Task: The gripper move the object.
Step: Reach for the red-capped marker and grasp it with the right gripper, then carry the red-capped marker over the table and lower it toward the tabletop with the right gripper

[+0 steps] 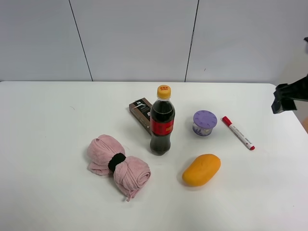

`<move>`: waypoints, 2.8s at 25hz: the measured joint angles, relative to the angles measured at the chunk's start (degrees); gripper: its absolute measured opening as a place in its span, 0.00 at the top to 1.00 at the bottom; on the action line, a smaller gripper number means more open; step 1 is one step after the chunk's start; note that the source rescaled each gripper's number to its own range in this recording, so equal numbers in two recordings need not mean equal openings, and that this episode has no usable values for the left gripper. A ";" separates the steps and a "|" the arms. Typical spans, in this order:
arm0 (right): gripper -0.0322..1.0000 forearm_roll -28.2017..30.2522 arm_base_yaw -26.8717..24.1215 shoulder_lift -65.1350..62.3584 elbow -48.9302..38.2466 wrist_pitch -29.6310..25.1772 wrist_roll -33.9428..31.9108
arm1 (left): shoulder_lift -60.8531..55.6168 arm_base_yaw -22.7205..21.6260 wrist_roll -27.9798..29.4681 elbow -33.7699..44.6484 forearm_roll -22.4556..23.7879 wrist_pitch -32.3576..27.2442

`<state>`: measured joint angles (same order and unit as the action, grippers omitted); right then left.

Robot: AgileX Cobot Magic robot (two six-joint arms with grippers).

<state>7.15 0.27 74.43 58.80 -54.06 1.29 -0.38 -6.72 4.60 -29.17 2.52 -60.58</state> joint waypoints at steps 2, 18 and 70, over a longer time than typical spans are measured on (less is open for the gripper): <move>0.00 0.02 0.00 4.00 0.00 1.82 1.58 | 0.00 0.00 0.00 0.00 0.00 0.00; 0.00 -0.72 0.00 26.49 0.15 18.97 4.69 | 0.00 0.00 0.00 0.00 0.00 0.00; 0.97 -9.88 13.02 1.68 19.62 9.13 4.05 | 0.00 0.00 0.00 0.00 0.00 0.00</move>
<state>-2.74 13.29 76.11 78.42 -44.93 5.34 -0.38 -6.72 4.60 -29.17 2.52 -60.58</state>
